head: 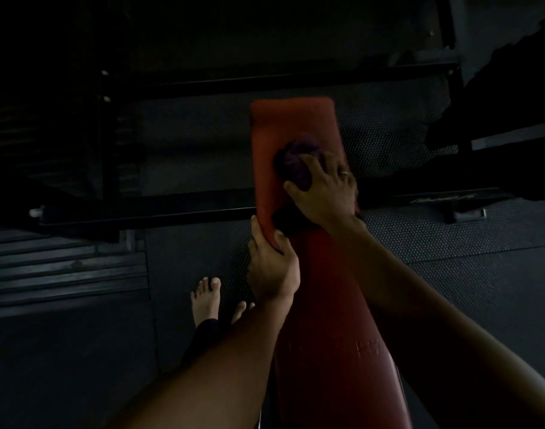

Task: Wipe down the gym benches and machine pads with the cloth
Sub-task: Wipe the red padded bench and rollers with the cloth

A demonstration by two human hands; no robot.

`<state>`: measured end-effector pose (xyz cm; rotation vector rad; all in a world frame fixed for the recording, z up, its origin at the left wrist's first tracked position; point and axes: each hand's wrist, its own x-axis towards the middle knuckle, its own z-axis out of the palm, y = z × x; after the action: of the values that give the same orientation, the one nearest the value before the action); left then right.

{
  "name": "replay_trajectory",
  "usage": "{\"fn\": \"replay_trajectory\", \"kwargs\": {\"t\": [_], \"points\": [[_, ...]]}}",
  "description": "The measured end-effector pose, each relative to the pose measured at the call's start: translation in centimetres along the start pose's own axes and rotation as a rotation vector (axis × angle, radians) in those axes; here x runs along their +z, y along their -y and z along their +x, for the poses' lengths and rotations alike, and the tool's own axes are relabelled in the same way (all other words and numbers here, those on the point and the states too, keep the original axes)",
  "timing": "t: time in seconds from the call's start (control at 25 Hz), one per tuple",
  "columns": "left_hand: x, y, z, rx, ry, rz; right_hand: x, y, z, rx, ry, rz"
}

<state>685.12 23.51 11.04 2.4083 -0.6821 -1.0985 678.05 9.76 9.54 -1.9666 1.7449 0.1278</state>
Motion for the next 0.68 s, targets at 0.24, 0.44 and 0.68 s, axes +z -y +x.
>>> {"fn": "replay_trajectory", "kwargs": {"t": [0.24, 0.44, 0.68], "points": [[-0.6, 0.2, -0.3, 0.029, 0.025, 0.068, 0.0, -3.3, -8.9, -0.435, 0.018, -0.01], [-0.3, 0.3, -0.2, 0.026, -0.004, 0.083, -0.4, -3.0, -1.5, -0.248, -0.134, -0.118], [-0.2, 0.7, -0.2, 0.059, -0.028, 0.045, 0.8, 3.5, 0.9, -0.414, 0.071, -0.159]]}}
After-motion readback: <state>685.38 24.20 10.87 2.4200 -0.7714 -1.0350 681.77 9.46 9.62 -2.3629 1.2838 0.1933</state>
